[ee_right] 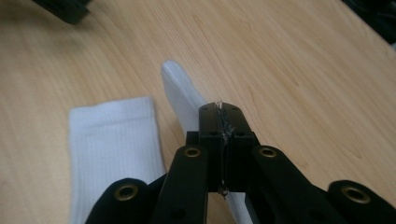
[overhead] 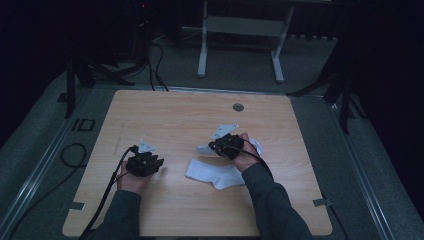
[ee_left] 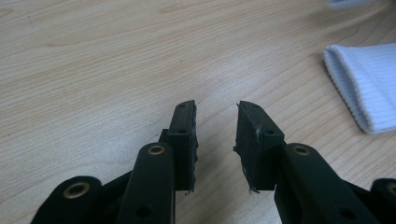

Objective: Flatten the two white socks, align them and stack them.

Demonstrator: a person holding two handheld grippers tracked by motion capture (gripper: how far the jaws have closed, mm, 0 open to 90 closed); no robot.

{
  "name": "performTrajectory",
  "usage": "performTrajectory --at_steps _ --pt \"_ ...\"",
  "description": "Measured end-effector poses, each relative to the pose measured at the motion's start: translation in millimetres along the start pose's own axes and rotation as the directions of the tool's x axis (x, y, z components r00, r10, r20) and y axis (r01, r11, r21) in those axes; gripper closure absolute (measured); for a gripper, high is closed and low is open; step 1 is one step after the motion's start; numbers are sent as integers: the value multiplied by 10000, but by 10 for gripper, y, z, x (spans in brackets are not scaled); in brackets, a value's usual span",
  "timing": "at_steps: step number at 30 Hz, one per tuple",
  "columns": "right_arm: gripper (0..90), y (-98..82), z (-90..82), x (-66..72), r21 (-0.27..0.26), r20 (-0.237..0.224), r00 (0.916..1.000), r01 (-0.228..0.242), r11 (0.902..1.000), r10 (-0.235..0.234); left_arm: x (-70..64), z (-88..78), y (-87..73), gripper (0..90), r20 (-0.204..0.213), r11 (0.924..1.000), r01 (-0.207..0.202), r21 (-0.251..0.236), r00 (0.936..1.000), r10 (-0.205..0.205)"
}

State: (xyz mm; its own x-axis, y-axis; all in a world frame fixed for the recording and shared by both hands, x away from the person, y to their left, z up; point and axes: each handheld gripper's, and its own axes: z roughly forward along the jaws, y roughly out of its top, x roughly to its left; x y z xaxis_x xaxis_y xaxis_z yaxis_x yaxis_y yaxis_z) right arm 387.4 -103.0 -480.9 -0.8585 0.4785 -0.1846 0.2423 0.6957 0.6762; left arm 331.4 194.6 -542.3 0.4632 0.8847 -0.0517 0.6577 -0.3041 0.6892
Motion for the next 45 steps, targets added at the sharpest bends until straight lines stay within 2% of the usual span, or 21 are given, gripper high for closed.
performTrajectory --at_steps 6,9,18,23,27,35,36,41,45 --pt "882 58 -141 83 -427 -87 9997 217 9989 -221 -1 0 0 681 -2 10000 11 5 10000 -11" --pt "881 71 -164 140 -428 -81 9994 319 9986 -323 1 -2 -1 681 7 10000 0 15 10000 0" --pt "881 28 -94 278 -274 -93 9993 356 9990 -359 -4 2 -2 681 9 10000 27 7 10000 -27" --pt "881 27 -33 320 -108 295 9990 338 9994 -334 -4 4 -2 681 18 10000 24 23 10000 -24" --pt "881 23 -2 345 -101 365 9990 258 9996 -254 -1 -2 -2 681 14 10000 15 13 10000 -15" --pt "872 -4 71 476 244 -146 9989 438 9987 -435 -3 1 -3 681 -7 10000 1 -14 10000 -1" --pt "871 -24 84 509 298 -374 9983 453 9985 -441 -3 1 -2 681 -4 10000 -25 4 10000 25" --pt "863 -58 101 558 454 -659 9965 537 9975 -507 -6 3 -3 681 0 10000 -27 5 10000 27" --pt "861 -111 141 599 644 -1085 9928 570 9963 -498 -24 -7 5 681 77 10000 -64 -26 9999 64"
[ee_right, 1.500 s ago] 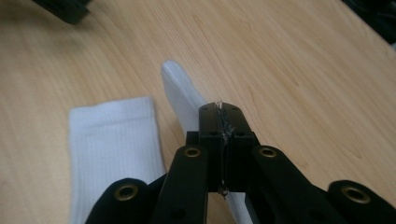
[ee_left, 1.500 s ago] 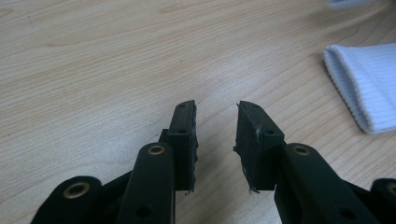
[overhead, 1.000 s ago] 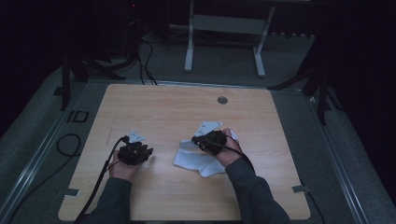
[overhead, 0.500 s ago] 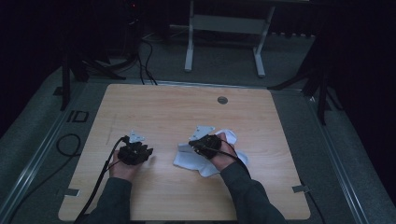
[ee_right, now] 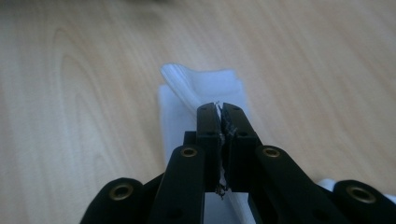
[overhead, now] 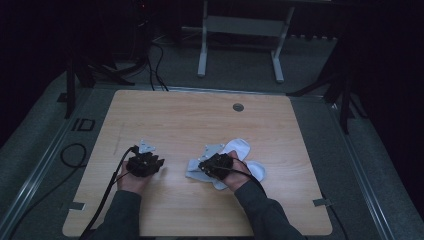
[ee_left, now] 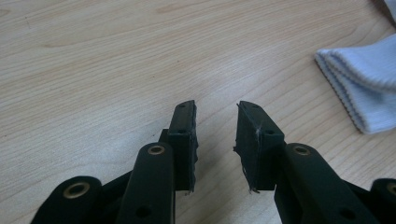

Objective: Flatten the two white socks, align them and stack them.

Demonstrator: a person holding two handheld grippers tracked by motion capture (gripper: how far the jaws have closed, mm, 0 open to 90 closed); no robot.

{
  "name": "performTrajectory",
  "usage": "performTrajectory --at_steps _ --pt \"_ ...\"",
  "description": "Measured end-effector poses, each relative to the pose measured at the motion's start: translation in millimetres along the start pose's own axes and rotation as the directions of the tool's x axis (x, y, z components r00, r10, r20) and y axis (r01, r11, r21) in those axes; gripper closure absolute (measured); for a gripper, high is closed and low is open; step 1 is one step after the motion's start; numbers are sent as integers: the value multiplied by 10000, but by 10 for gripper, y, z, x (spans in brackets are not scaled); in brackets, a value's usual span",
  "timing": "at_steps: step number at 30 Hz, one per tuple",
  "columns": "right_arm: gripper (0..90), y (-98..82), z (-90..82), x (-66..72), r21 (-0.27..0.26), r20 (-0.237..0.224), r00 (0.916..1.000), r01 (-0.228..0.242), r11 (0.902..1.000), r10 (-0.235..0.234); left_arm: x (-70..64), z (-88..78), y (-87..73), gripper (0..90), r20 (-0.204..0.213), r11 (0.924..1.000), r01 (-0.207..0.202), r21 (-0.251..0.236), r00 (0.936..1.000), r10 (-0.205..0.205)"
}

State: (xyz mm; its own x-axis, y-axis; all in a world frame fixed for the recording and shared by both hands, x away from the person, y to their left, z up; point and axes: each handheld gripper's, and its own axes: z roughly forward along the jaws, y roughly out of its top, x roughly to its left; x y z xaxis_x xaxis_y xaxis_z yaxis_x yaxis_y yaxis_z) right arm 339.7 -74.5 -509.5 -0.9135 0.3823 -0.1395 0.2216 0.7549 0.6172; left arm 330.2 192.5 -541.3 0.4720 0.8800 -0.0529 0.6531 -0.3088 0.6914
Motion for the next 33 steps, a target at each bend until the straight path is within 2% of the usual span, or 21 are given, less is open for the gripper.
performTrajectory --at_steps 4,7,12,16,22,23,24,25,26,27,28,29,30,32,33 --pt "833 -32 56 38 238 -241 9997 81 9997 -75 -45 -17 26 681 142 9999 -99 -37 9998 99" --pt "746 -42 84 55 327 -398 9992 94 9994 -81 -79 -32 45 681 206 9998 -188 -75 9996 190" --pt "630 -20 -22 2 -200 -462 9985 -303 9993 294 -165 -69 108 684 508 9990 -338 -291 9981 353" --pt "607 -24 -139 -112 -483 -192 9980 -618 9969 610 -274 -83 174 691 902 9978 -516 -412 9944 552" --pt "604 -108 -236 -278 -473 296 9941 -1033 9935 1047 -391 -39 209 710 1204 9968 -677 -423 9901 723" --pt "608 -154 -272 -339 -445 511 9908 -1227 9914 1249 -436 -17 219 717 1370 9966 -727 -397 9875 775" --pt "608 -154 -272 -339 -445 511 9908 -1227 9914 1249 -436 -17 219 728 1370 9966 -727 -397 9875 775" --pt "631 -204 -307 -409 -433 759 9873 -1369 9896 1399 -487 -10 239 741 1537 9958 -821 -412 9842 875" --pt "631 -204 -307 -409 -433 759 9873 -1369 9896 1399 -487 -10 239 752 1537 9958 -821 -412 9842 875" --pt "653 -257 -351 -479 -407 972 9827 -1543 9872 1576 -550 10 263 766 1701 9943 -951 -487 9801 1020" --pt "653 -257 -351 -479 -407 972 9827 -1543 9872 1576 -550 10 263 779 1701 9943 -951 -487 9801 1020" --pt "662 -310 -396 -551 -425 1177 9772 -1729 9840 1768 -614 49 287 791 1761 9922 -1172 -431 9766 1230" --pt "662 -310 -396 -551 -425 1177 9772 -1729 9840 1768 -614 49 287 803 1761 9922 -1172 -431 9766 1230" --pt "666 -372 -444 -628 -464 1483 9686 -1946 9798 1994 -656 93 303 813 1882 9908 -1299 -382 9728 1348" --pt "670 -426 -486 -694 -505 1659 9611 -2155 9752 2210 -677 116 305 832 1854 9902 -1353 -345 9727 1394"
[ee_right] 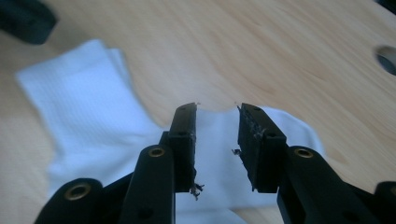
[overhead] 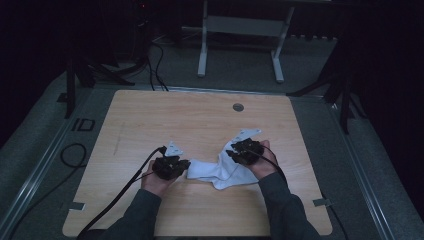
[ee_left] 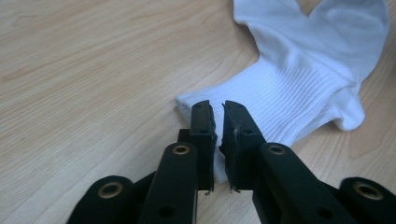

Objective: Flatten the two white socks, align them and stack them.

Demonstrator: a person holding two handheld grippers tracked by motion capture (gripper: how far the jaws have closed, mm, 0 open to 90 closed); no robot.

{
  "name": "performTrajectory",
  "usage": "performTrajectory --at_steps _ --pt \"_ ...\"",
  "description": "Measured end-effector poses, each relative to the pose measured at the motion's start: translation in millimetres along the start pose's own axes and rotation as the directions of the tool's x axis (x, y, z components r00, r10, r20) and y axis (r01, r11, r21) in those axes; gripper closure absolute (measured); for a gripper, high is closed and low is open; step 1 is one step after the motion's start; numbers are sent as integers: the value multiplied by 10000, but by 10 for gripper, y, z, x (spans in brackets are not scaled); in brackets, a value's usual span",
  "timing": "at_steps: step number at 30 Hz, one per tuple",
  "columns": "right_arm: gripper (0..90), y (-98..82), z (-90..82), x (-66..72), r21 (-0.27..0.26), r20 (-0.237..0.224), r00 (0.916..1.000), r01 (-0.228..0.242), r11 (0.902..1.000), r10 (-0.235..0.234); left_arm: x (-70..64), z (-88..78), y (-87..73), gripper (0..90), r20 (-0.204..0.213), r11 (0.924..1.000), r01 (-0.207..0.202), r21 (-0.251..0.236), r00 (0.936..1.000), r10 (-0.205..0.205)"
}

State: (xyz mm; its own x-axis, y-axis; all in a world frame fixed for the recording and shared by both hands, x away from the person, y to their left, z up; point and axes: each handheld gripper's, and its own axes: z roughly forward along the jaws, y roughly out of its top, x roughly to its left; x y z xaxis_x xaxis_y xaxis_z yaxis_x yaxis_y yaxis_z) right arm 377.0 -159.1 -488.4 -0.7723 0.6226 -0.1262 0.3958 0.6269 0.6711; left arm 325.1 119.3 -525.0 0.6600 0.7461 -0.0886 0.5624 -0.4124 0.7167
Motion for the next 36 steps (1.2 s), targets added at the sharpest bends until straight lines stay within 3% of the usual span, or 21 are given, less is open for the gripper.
performTrajectory --at_steps 5,7,11,13,16,17,21,27,36 --pt "678 -60 -36 -129 20 393 9986 -366 9993 365 -29 83 -4 886 33 9993 -234 302 9997 233" --pt "684 -137 -33 -287 177 856 9929 -839 9963 821 -57 154 -15 898 47 9978 -436 490 9990 435" --pt "680 -182 4 -392 294 1084 9890 -1045 9941 1007 -59 200 -36 899 41 9964 -501 684 9987 499" --pt "679 -241 95 -518 546 1333 9811 -1484 9874 1401 -60 212 -43 899 18 9955 -601 734 9982 601" --pt "679 -276 165 -590 740 1418 9770 -1708 9825 1592 -52 222 -47 900 -52 9948 -621 801 9980 627" --pt "676 -309 252 -654 929 1448 9727 -1957 9763 1812 -50 228 -49 900 -72 9942 -654 848 9978 663" --pt "651 -334 373 -717 1137 1414 9697 -2158 9698 1992 -53 233 -51 900 -100 9946 -641 821 9978 651" --pt "625 -293 468 -740 1188 1350 9702 -2173 9688 2011 -60 236 -53 900 -142 9948 -620 802 9979 633" --pt "659 -277 577 -770 1386 1315 9659 -2409 9606 2232 -65 240 -57 900 -162 9946 -651 808 9976 666"
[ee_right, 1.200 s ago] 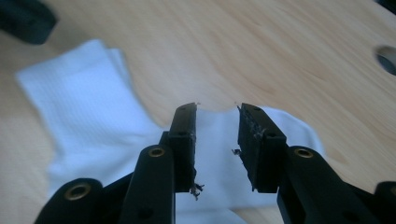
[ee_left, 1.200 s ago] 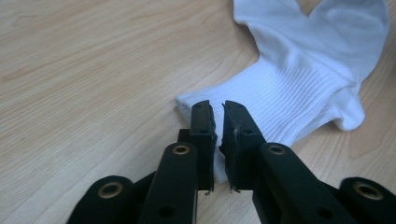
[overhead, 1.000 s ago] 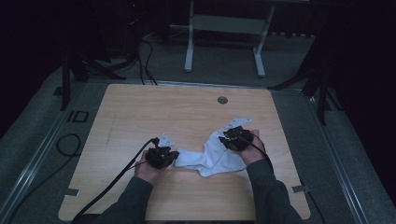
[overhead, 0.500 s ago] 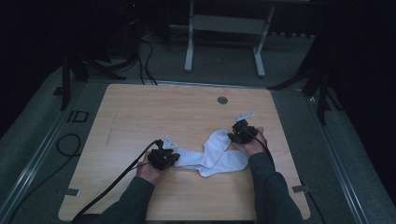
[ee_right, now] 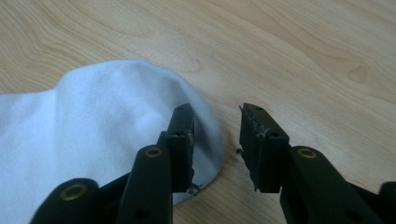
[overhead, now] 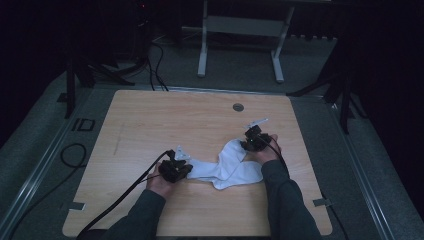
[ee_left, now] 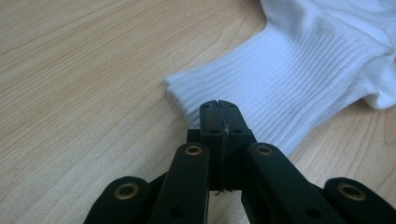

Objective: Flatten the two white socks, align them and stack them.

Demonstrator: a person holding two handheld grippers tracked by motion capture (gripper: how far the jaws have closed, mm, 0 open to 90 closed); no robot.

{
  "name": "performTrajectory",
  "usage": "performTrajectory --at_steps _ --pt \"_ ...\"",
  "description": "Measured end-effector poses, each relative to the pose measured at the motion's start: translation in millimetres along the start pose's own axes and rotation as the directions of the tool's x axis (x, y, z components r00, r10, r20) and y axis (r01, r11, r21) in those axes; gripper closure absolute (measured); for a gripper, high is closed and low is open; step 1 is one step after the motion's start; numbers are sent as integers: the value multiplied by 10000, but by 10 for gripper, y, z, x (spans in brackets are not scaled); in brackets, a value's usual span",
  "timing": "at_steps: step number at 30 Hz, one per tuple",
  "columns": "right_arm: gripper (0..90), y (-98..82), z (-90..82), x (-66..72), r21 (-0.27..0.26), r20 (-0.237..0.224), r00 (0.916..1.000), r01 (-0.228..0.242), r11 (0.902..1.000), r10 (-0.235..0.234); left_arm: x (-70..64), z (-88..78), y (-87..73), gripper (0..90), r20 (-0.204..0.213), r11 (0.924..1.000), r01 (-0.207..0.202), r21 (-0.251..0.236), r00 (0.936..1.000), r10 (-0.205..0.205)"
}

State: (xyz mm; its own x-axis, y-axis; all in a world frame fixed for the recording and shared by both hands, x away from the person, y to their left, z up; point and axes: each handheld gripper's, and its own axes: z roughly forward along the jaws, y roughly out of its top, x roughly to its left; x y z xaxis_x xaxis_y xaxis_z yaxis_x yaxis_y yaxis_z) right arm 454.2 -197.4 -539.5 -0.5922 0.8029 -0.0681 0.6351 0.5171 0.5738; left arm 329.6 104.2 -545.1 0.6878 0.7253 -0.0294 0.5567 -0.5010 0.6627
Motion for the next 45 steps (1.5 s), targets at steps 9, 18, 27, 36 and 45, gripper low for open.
performTrajectory --at_steps 9,18,27,36,45 --pt "883 2 -84 47 -96 -198 9993 323 9994 -325 -2 2 -3 900 -4 10000 8 -3 10000 -8" --pt "884 61 -487 157 -670 85 9973 734 9951 -730 -2 2 -4 900 -10 10000 1 4 10000 -1" --pt "884 43 -867 250 -868 295 9952 958 9916 -936 3 4 -7 900 -4 10000 44 0 10000 -44" --pt "884 -105 -1249 320 -1170 277 9969 758 9902 -730 10 4 -7 900 7 10000 58 2 10000 -58" --pt "883 -295 -1419 321 -871 179 9995 278 9958 -263 17 3 -5 900 38 10000 87 12 10000 -87"
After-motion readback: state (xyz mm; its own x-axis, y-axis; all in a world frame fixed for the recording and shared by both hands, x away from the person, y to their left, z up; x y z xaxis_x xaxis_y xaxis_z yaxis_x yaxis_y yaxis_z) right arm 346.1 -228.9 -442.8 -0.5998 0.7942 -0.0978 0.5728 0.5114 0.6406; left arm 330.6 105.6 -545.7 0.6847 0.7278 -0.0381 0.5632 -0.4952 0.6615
